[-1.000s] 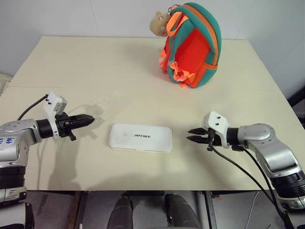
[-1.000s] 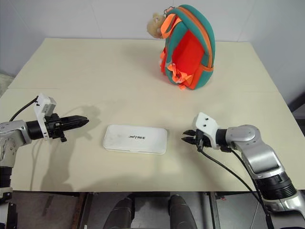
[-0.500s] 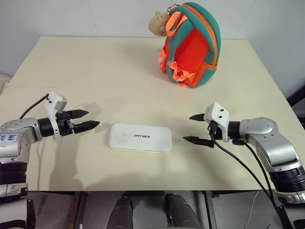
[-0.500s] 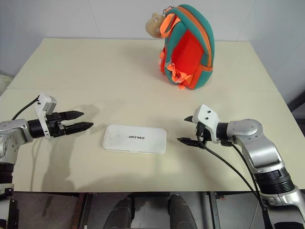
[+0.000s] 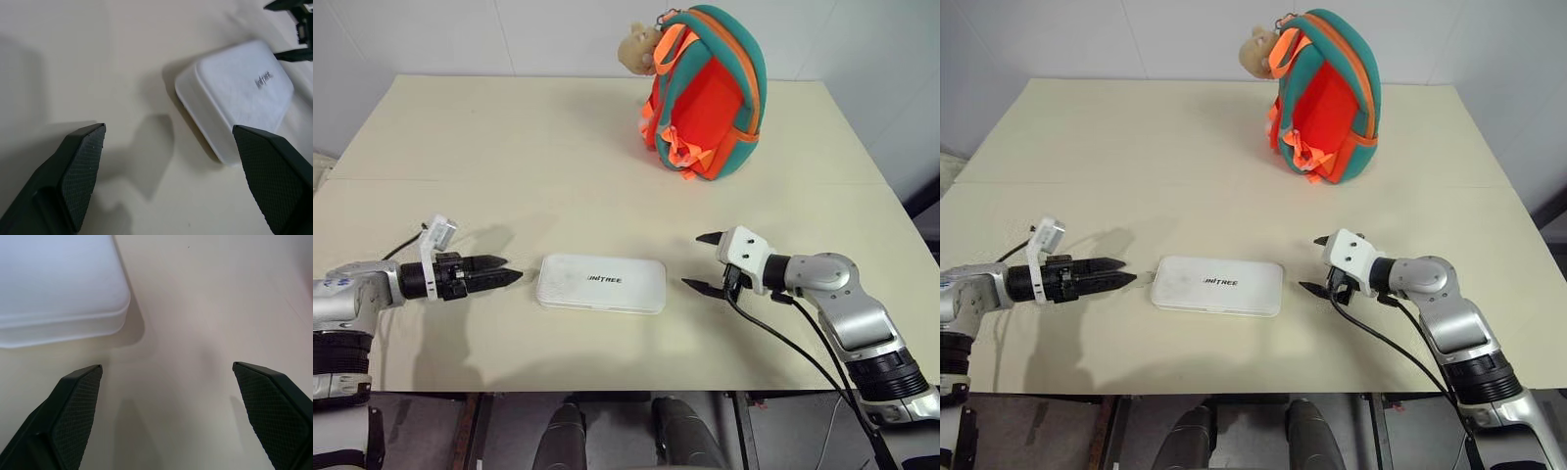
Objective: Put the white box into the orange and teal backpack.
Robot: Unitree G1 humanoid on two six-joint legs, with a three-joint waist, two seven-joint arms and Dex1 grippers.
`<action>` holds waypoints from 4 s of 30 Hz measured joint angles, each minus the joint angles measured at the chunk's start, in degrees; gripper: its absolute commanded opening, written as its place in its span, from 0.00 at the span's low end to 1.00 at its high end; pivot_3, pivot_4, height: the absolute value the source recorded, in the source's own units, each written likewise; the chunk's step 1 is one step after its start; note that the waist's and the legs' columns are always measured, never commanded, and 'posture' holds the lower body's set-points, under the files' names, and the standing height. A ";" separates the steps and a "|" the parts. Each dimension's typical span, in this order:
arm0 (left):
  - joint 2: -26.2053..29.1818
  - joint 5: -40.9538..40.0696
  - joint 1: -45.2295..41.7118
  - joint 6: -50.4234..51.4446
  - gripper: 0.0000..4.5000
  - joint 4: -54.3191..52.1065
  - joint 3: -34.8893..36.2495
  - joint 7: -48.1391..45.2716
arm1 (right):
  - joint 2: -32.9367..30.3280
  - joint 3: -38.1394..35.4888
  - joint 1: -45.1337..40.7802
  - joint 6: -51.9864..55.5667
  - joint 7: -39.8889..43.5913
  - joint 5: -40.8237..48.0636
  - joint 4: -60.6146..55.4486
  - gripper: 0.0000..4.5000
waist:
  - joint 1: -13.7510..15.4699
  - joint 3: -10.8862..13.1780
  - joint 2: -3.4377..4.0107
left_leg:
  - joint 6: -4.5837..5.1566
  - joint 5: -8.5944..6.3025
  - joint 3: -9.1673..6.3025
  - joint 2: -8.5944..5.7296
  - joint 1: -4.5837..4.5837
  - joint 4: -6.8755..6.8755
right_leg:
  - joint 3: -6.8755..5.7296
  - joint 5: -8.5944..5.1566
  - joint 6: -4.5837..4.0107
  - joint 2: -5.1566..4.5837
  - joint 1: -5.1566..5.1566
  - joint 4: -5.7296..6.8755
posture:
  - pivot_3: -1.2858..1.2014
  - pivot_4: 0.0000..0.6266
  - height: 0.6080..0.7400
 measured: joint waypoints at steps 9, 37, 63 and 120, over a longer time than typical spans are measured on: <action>1.93 -0.55 -7.97 15.60 0.99 8.38 -4.90 -4.32 | 1.41 1.74 0.63 -1.24 0.26 -0.67 0.06 1.00 | -0.06 -0.04 0.08 | 0.00 0.00 0.00 -0.04 0.12 0.03 | 0.01 -0.03 -0.01 0.00 0.05 0.16 | 0.52 0.24 1.00; -6.67 -3.16 -15.82 25.12 0.99 17.04 -9.17 -9.60 | 2.31 1.74 0.63 -1.35 1.17 -0.80 0.01 1.00 | 0.17 -0.03 0.06 | -0.05 0.03 -0.09 -0.07 0.11 0.11 | -0.02 -0.08 0.00 0.00 0.04 0.34 | 0.52 0.24 1.00; -8.66 -2.93 -17.02 23.01 0.99 16.93 -10.50 -9.15 | 3.91 1.80 0.60 -5.08 2.04 -0.92 0.09 1.00 | -0.02 -0.03 0.06 | -0.05 0.03 -0.10 -0.06 0.12 0.09 | -0.03 -0.08 0.00 0.00 0.04 0.34 | 0.52 0.24 1.00; -22.35 -25.80 -6.58 44.42 0.30 -23.05 35.12 31.22 | 14.49 -15.97 -12.34 1.23 -20.73 6.53 11.18 1.00 | -0.06 -0.02 0.03 | -0.12 0.07 -0.20 -0.07 0.09 0.12 | -0.06 -0.04 0.03 -0.02 0.04 0.34 | 0.52 0.24 1.00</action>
